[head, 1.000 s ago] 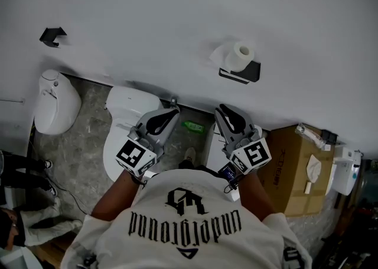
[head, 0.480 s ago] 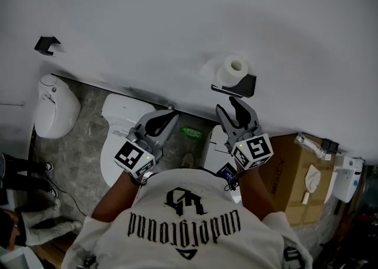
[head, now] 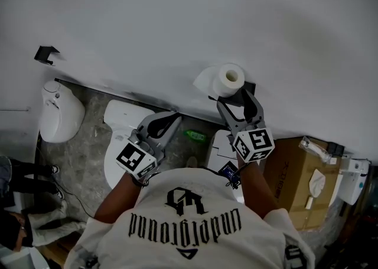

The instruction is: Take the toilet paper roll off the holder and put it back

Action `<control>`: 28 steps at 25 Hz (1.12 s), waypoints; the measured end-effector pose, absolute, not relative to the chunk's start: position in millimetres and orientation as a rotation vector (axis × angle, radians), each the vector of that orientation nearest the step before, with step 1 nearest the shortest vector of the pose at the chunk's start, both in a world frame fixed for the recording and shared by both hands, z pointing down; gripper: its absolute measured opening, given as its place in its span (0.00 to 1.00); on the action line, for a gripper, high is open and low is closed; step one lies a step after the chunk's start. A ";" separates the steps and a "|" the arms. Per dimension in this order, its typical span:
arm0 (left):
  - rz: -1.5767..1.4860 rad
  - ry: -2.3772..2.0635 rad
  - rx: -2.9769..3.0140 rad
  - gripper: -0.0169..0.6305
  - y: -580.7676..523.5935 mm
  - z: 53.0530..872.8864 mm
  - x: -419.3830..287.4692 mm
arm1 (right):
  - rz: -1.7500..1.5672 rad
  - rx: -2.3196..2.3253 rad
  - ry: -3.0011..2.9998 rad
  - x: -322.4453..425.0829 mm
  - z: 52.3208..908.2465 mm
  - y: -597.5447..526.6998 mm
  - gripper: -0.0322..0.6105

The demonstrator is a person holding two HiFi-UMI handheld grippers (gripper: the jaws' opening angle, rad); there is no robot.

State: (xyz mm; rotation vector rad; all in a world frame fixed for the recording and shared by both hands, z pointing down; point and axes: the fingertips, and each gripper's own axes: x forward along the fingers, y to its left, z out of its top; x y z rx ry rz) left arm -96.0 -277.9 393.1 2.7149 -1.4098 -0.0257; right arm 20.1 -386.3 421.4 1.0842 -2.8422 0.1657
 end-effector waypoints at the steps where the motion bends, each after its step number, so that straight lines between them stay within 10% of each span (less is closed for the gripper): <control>1: -0.019 -1.413 2.708 0.05 -281.6 394.4 -96.5 | 0.166 1.098 -2.831 21.0 422.1 -392.1 0.54; 28: 0.039 -1.492 2.605 0.05 -304.1 415.0 -109.7 | 0.172 1.049 -2.699 9.5 450.4 -442.1 0.57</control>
